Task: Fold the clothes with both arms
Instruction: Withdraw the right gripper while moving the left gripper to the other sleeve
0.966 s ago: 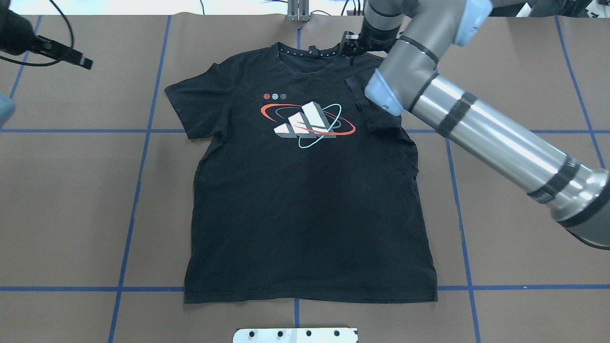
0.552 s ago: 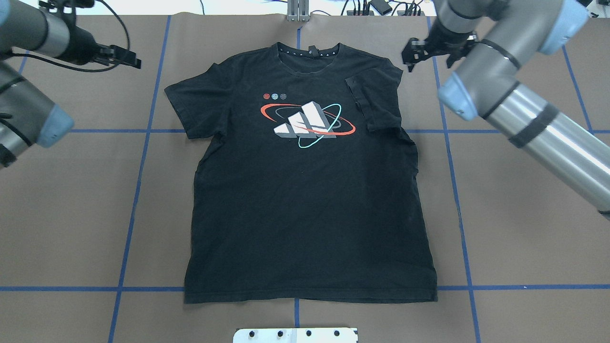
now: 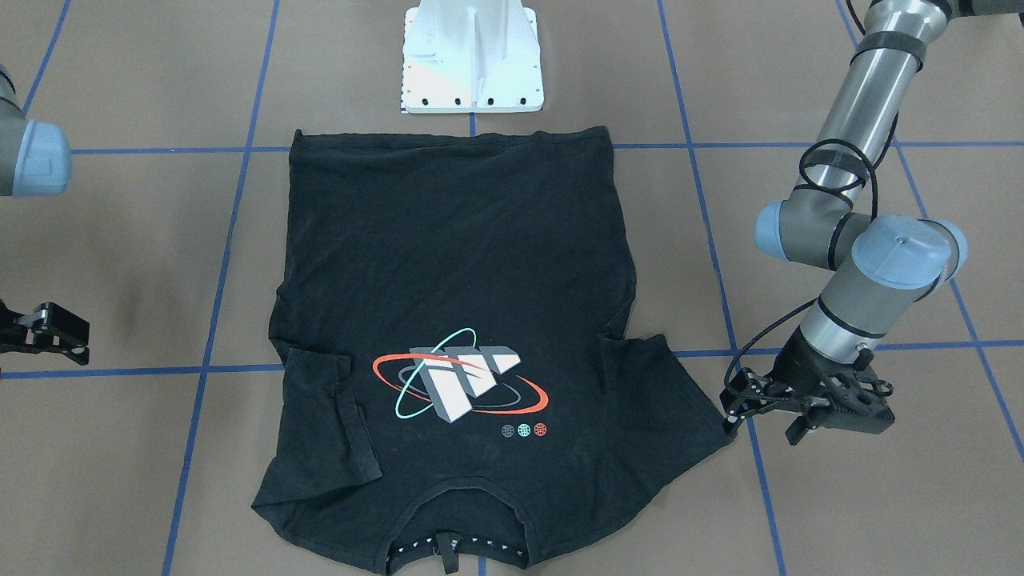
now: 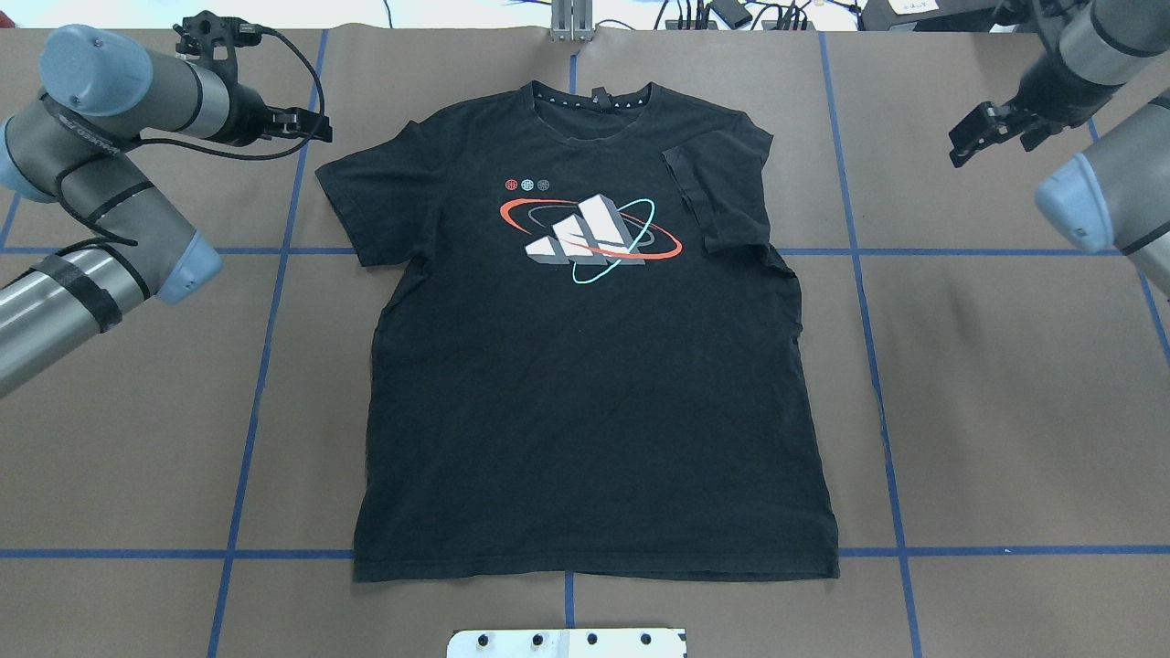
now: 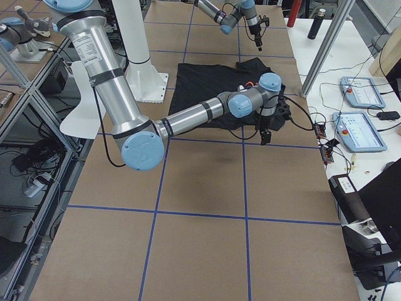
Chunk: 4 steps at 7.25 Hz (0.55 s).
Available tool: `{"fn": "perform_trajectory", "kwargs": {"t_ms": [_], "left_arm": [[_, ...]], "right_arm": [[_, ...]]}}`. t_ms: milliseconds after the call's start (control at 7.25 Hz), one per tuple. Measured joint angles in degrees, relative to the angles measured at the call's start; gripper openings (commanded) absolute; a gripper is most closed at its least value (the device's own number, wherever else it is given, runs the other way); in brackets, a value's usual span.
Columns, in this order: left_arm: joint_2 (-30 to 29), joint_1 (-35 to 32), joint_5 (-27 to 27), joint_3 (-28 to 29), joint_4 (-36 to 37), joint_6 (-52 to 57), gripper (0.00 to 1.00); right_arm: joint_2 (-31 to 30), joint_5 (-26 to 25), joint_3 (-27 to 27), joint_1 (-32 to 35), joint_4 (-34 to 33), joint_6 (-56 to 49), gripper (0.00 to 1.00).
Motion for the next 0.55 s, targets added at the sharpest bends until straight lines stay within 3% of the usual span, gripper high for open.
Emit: {"fn": "perform_trajectory", "kwargs": {"t_ms": [276, 552], "left_arm": [[-0.93, 0.95, 0.17, 2.35, -1.58, -0.27, 0.80], [-1.26, 2.31, 0.76, 3.95, -3.46, -1.34, 0.75]], "right_arm": [[-0.91, 0.26, 0.10, 0.56, 0.07, -1.22, 1.00], [-0.92, 0.22, 0.06, 0.62, 0.11, -1.30, 1.00]]}}
